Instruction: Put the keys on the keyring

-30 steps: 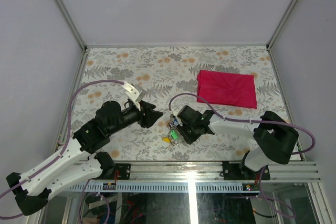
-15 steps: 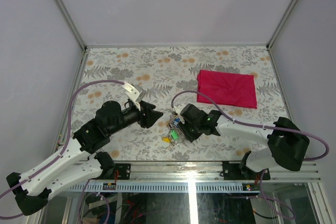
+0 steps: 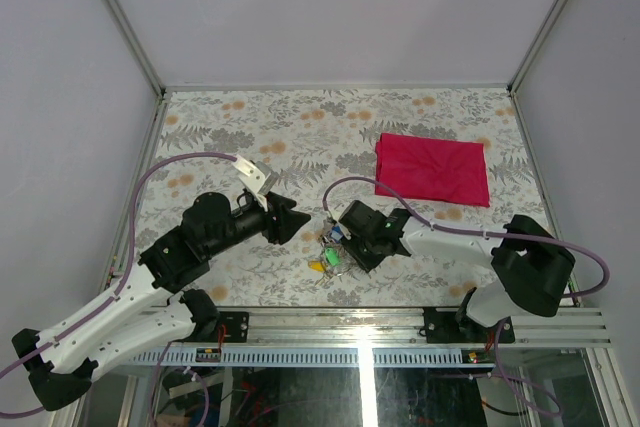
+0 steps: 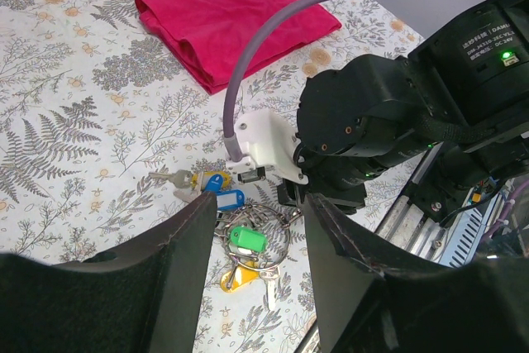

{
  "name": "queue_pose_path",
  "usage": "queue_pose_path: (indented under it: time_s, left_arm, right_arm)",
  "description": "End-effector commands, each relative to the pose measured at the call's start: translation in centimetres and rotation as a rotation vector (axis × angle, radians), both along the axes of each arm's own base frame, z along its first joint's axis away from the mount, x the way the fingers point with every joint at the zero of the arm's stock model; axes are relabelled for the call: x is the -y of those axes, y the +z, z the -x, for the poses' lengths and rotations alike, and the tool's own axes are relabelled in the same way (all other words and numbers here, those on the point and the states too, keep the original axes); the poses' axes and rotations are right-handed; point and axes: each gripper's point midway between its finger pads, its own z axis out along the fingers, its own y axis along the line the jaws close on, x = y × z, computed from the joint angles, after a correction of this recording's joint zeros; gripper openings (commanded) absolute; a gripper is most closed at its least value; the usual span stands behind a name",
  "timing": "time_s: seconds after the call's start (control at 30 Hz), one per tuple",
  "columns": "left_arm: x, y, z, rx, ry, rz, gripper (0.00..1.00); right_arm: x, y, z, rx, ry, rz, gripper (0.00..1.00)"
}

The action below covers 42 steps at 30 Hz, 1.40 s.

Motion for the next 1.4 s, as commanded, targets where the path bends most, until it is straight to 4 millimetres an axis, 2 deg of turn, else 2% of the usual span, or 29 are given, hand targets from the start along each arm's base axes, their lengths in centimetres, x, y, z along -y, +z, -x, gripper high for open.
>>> queue_pose_path:
  time_s: [0.0, 0.43, 0.53, 0.67, 0.73, 0.8, 0.87, 1.0, 1.1, 1.2, 1.37]
  left_arm:
    - [0.0, 1.4, -0.1, 0.039, -0.002, 0.025, 0.48]
    - [-0.3, 1.2, -0.1, 0.038, 0.004, 0.016, 0.48]
    - [-0.4, 1.1, -0.1, 0.037, 0.008, 0.013, 0.48]
    - [-0.5, 1.1, -0.1, 0.040, 0.012, 0.016, 0.48]
    - [-0.5, 1.1, -0.1, 0.039, 0.011, 0.015, 0.48]
    - [-0.4, 1.0, -0.1, 0.038, 0.009, 0.014, 0.48]
    - [-0.4, 1.0, 0.0, 0.038, 0.008, 0.015, 0.48]
    - [-0.5, 1.1, 0.0, 0.040, 0.010, 0.017, 0.48]
    - [-0.5, 1.0, 0.1, 0.038, 0.006, 0.017, 0.48]
    - [-0.5, 1.0, 0.1, 0.038, 0.005, 0.017, 0.48]
    - [-0.6, 1.0, 0.1, 0.037, 0.008, 0.021, 0.48]
  right_arm:
    - [-1.1, 0.4, -0.4, 0.008, 0.021, -0.011, 0.35]
    - [-2.0, -0.2, -0.7, -0.003, 0.021, -0.021, 0.37]
    - [-2.4, 0.0, -0.9, 0.003, 0.019, -0.035, 0.26]
    - [-3.7, 1.0, -0.5, -0.015, 0.038, -0.109, 0.24]
    - [-4.9, 1.8, -0.1, -0.035, 0.048, -0.183, 0.27]
    - [-6.0, 2.9, 0.6, -0.066, 0.065, -0.270, 0.38]
    - [-6.3, 3.5, 0.8, -0.077, 0.046, -0.321, 0.45]
    - [-4.4, 3.6, -0.9, 0.005, -0.041, -0.257, 0.46]
    - [-2.5, 3.0, -2.1, 0.063, -0.093, -0.156, 0.36]
    - [-1.6, 2.4, -1.8, 0.045, -0.076, -0.095, 0.33]
    - [-1.4, 1.9, -1.2, 0.015, -0.060, -0.084, 0.38]
